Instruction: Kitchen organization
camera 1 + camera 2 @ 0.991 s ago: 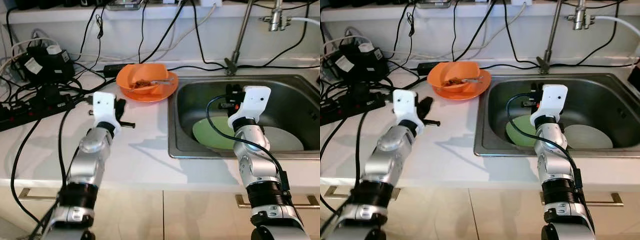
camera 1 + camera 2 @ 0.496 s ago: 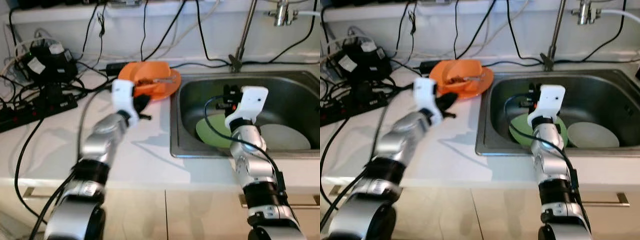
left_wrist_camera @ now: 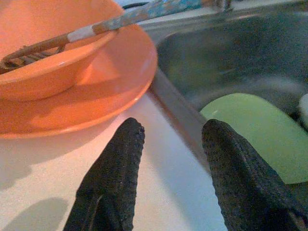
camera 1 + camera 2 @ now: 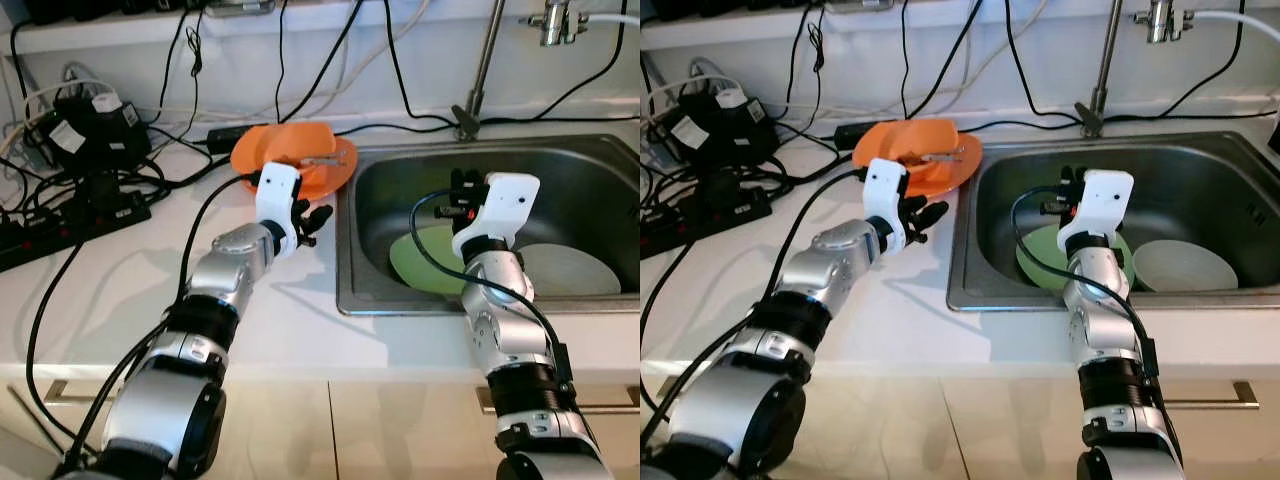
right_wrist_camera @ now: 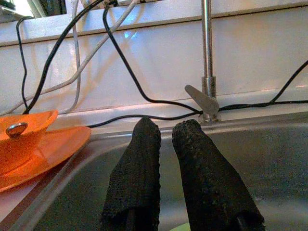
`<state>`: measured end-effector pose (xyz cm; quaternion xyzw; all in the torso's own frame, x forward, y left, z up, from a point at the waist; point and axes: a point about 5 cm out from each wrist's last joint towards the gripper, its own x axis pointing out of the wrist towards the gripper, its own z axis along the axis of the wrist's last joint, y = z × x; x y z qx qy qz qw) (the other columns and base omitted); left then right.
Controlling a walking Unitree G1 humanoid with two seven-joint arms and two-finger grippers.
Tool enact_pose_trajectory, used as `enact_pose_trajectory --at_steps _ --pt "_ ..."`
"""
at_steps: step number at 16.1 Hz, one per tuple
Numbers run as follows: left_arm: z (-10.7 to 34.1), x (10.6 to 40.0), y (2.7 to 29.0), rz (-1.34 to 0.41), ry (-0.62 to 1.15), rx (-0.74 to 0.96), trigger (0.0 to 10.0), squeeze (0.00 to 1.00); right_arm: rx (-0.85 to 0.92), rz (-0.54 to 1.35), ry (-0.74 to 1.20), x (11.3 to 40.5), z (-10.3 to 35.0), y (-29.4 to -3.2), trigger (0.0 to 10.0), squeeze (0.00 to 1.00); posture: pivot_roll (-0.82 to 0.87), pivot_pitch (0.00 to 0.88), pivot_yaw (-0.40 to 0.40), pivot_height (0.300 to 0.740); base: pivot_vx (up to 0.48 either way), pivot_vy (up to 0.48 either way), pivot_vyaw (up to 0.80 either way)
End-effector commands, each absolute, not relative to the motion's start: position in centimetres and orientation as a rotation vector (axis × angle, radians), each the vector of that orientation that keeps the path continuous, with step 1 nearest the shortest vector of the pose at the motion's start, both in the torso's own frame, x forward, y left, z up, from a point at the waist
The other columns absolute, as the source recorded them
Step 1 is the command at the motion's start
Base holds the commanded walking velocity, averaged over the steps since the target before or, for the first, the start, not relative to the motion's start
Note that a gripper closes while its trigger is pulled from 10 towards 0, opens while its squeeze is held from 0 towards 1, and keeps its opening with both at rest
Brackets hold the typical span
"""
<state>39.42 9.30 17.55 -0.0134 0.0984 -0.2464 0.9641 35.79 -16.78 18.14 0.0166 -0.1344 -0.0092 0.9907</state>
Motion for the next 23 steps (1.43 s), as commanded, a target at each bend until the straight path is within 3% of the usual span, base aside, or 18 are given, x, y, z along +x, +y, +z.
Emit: enact_pose_trajectory --at_steps 1,2,3,13,23 --pt "18.3 39.9 9.3 -0.485 0.178 0.005 10.0 1.00 0.041 -0.015 -0.292 35.8 18.6 -16.6 10.0 0.00 -0.03 0.000 0.125 0.740 0.000 0.000 0.00" --pt "18.4 39.9 9.3 -0.485 0.177 0.007 10.0 1.00 0.041 -0.015 -0.292 35.8 18.6 -16.6 10.0 0.00 -0.03 0.000 0.125 0.740 0.000 0.000 0.00" --pt "18.4 40.2 9.5 -0.448 0.179 0.027 10.0 0.00 0.040 -0.010 -0.293 35.9 18.7 -16.5 10.0 0.00 -0.03 0.000 0.121 0.740 0.000 0.000 0.00" --pt "19.6 41.5 10.3 -0.271 0.185 0.033 10.0 0.00 0.042 -0.003 -0.289 35.0 18.3 -16.2 10.0 0.00 -0.05 0.000 0.133 0.740 0.000 0.000 0.00" --pt "20.3 41.9 10.7 -0.202 0.176 0.028 10.0 0.00 0.060 -0.008 -0.245 31.8 17.2 -15.8 10.0 0.00 -0.08 0.128 0.133 0.740 0.000 0.000 0.00"
